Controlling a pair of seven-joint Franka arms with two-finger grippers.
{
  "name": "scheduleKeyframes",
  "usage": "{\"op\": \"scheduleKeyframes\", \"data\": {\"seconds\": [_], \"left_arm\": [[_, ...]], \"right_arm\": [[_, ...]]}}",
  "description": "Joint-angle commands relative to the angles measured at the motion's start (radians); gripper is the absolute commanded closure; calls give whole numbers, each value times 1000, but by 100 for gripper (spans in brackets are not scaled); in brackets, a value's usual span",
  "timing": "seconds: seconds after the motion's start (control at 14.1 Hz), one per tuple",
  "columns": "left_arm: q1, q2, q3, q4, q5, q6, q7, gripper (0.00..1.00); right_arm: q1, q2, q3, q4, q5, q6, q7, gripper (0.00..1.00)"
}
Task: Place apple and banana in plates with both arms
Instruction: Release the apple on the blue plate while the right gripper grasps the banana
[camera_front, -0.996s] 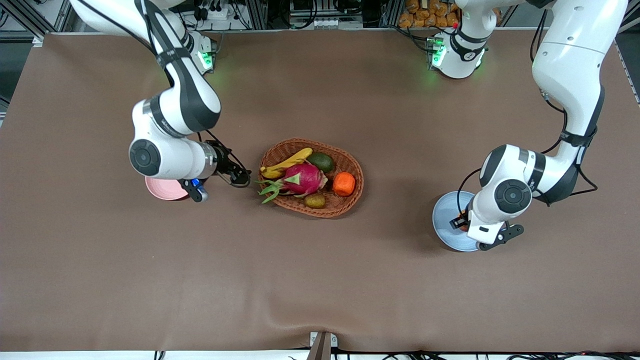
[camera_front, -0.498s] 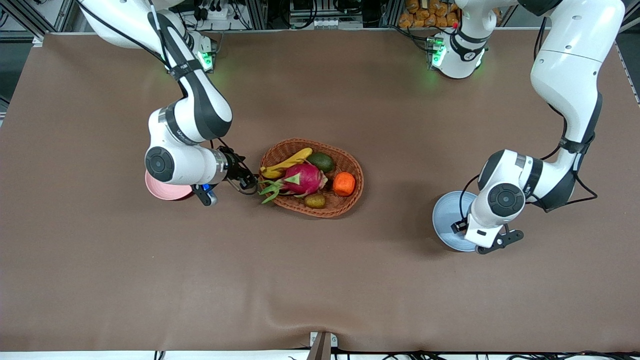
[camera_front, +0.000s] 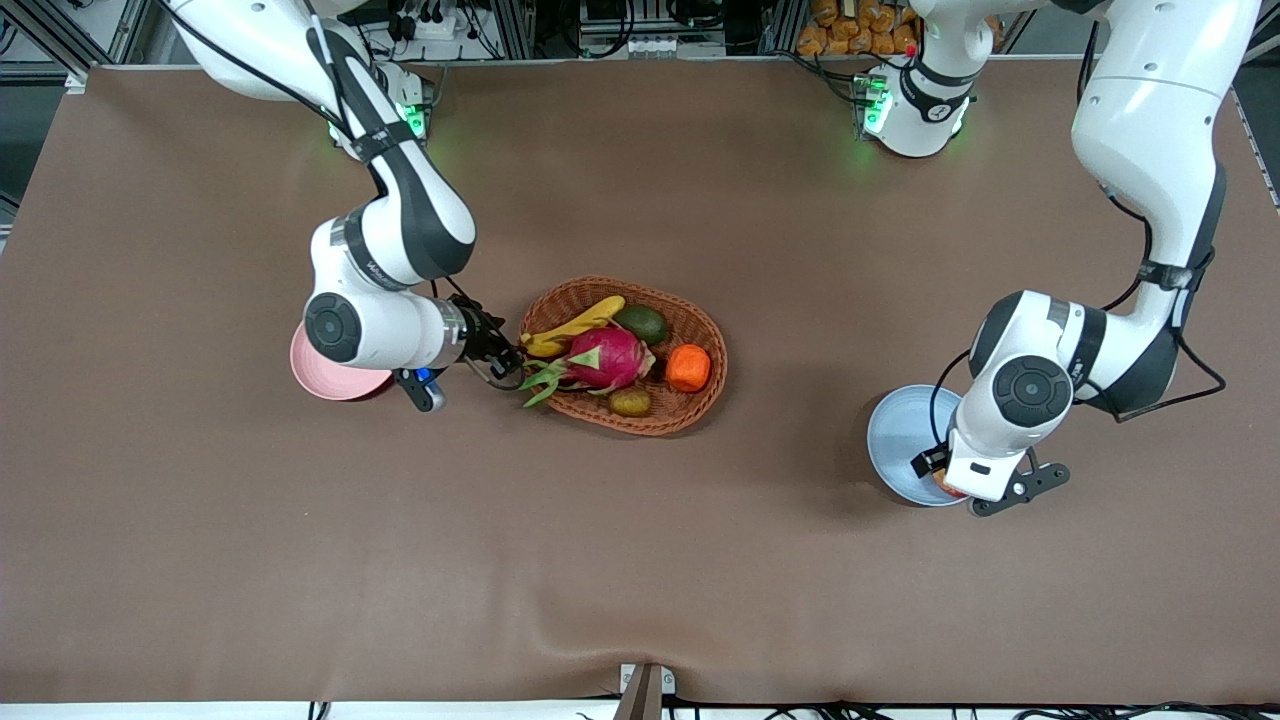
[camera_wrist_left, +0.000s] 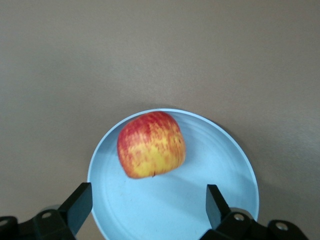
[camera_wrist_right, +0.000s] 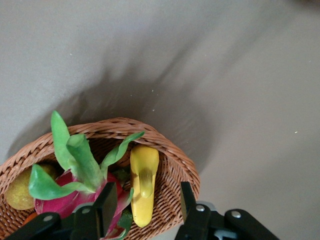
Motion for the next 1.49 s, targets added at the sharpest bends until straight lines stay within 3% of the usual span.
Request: {"op": "scheduleKeyframes", "data": {"seconds": [0.0, 0.21, 0.36, 0.5, 0.71, 0.93, 1.0, 1.07, 1.42], "left_arm": [[12, -78, -38, -7, 7, -78, -5, 0], [15, -152, -36, 14, -103, -118, 103, 0], [44, -163, -35, 98, -189, -212, 229, 0], [84, -169, -38, 131, -197, -253, 341, 0], [119, -230, -38, 131, -275, -276, 478, 0], [134, -297, -38, 131, -331, -316, 575, 0], [136, -322, -38, 131, -340, -332, 592, 0], [134, -346, -38, 131, -343, -354, 618, 0], [134, -445, -39, 131, -400, -412, 639, 0]], "right_arm": [[30, 21, -8, 4, 21, 30, 21, 47], [31, 40, -10, 4, 10, 47, 18, 50], [33, 47, -8, 4, 10, 65, 19, 51], [33, 48, -10, 4, 10, 65, 19, 68], [33, 48, -10, 4, 10, 65, 19, 73], [33, 48, -10, 4, 10, 65, 19, 86], [33, 48, -10, 5, 10, 59, 19, 97], [30, 47, -8, 7, 10, 55, 19, 100], [19, 41, -13, 42, 12, -13, 13, 100]]}}
